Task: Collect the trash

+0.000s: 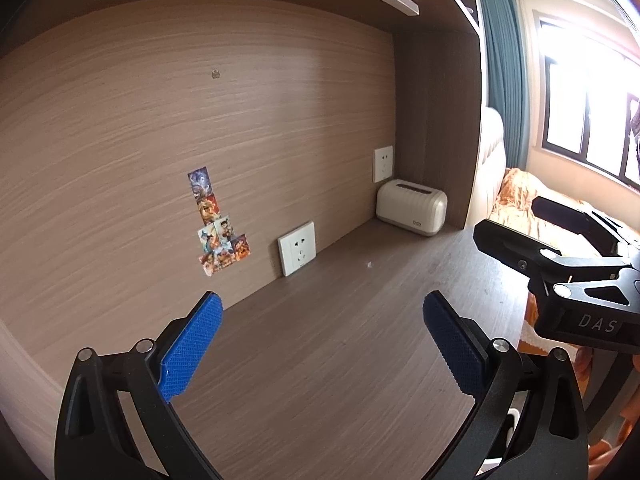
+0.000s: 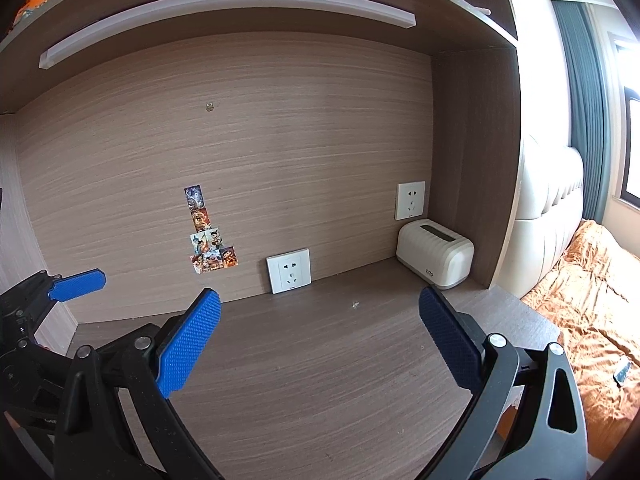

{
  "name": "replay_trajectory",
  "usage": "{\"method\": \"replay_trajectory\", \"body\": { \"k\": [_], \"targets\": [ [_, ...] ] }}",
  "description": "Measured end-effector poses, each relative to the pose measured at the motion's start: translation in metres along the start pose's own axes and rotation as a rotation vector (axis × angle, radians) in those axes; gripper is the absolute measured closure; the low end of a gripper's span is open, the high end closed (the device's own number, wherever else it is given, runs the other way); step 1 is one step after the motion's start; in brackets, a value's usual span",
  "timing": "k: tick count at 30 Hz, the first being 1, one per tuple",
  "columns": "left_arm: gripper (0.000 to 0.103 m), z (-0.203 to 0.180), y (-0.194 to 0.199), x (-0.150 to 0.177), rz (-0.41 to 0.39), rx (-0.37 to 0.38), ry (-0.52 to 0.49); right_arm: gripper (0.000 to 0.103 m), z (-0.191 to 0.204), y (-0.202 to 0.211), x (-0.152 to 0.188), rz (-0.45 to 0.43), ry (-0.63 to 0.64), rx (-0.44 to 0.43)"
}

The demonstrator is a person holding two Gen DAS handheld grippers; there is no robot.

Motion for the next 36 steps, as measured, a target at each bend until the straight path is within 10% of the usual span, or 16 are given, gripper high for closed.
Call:
{"method": "replay_trajectory", "body": {
  "k": [36],
  "targets": [
    [0.005, 0.0, -0.011, 0.001, 0.026, -0.019, -0.008, 0.004, -0.009, 0.002, 0.009, 0.022, -0.012, 0.012]
  ]
}}
Point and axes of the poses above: each gripper's, at about its wrist camera, not at the fingertips, and y roughly against the way its jaws point, z to its left, x to its underside, the point moved 10 cm from there along -y, roughly the way its jaws point, and after that the axes turned 11 degrees about x, right-handed, at the moved point
